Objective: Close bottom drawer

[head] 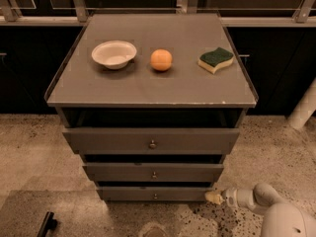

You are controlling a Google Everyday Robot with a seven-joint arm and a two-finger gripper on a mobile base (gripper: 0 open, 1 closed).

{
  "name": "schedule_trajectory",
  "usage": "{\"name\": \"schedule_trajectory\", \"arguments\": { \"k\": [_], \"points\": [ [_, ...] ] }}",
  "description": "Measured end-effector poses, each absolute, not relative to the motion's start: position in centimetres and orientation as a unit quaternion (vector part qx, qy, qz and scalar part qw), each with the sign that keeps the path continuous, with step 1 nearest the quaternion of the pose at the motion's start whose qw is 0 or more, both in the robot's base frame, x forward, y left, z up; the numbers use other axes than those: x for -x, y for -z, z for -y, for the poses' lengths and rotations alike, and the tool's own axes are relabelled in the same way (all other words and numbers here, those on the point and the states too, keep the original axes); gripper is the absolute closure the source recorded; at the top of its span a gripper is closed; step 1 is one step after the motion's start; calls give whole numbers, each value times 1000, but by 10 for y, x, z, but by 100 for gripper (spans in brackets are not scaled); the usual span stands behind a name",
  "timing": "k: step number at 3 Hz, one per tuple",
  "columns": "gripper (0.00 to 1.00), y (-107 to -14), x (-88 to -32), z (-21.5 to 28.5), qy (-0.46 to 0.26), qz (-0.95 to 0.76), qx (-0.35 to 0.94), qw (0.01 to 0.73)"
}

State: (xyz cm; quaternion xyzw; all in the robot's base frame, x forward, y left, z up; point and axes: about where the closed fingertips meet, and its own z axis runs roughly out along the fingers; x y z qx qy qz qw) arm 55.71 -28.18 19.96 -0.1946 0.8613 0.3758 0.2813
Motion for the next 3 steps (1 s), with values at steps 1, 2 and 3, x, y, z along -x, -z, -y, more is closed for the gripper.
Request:
{"name": "schedule_trajectory", "arguments": {
  "k": [1,2,3],
  "points": [
    [39,-200,-557,282,-376,-861,195,281],
    [15,-200,-557,282,-376,-861,195,281],
    [0,-200,-557,282,-376,-861,195,281]
  ]
}}
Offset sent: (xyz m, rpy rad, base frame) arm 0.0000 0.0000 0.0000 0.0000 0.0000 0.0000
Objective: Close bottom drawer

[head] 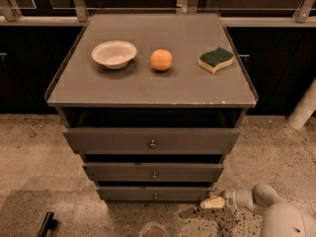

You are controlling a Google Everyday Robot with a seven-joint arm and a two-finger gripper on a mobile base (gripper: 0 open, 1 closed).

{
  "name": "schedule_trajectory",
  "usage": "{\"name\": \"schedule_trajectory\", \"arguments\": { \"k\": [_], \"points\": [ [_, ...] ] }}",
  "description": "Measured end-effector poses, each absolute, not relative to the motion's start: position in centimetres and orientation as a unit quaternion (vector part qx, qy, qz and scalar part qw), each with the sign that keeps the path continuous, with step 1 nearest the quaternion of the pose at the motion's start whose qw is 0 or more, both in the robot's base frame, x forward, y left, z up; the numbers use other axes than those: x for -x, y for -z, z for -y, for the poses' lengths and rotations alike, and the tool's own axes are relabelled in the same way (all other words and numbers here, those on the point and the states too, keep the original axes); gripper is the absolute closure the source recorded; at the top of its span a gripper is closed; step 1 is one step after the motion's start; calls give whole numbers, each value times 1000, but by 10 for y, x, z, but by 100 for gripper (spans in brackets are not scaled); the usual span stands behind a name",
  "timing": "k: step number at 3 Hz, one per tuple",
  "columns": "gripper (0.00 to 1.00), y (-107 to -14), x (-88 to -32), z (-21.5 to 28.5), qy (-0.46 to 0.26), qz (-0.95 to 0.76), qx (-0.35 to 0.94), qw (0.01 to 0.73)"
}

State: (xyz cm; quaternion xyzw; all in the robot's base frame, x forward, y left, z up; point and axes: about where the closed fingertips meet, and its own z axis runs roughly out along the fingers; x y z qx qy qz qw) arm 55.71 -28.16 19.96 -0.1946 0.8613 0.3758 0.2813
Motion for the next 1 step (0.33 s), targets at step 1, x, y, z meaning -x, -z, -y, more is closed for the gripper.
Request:
{"name": "schedule_trajectory", "arguments": {
  "k": [1],
  "points": [
    [0,-200,-557,282,-376,-861,195,281]
  ]
}}
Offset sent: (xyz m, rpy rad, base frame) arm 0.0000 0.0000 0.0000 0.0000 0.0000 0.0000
